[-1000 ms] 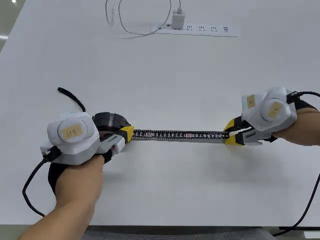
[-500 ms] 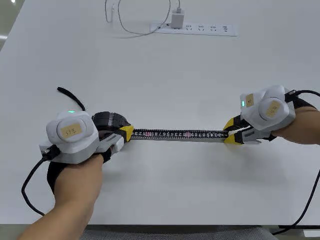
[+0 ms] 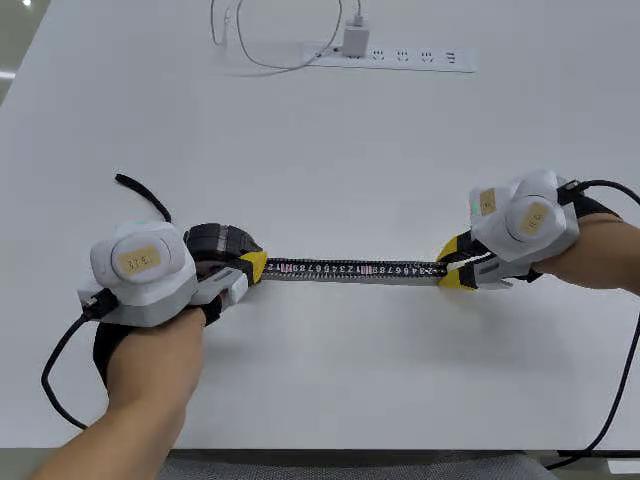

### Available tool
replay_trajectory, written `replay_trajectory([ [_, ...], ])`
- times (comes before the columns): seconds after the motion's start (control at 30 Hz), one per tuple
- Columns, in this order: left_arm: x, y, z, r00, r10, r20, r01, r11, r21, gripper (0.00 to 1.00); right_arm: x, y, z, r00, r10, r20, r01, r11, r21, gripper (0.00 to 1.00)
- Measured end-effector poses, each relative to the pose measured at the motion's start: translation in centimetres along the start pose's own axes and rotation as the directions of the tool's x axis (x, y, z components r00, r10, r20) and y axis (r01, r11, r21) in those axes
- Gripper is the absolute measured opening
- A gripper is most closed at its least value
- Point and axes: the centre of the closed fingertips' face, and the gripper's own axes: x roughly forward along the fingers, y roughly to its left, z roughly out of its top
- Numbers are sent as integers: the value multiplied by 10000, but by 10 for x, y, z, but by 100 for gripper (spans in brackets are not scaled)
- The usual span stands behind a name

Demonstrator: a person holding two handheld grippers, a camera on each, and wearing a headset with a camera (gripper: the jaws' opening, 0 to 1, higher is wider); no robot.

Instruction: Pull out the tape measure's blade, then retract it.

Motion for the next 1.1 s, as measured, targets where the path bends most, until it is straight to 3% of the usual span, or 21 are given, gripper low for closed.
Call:
replay_trajectory([
  [1.1,-1,0,0,9998,-206,29,207,9993,-307,57,8,-1,30,9987,112,506,-112,9999,2,10],
])
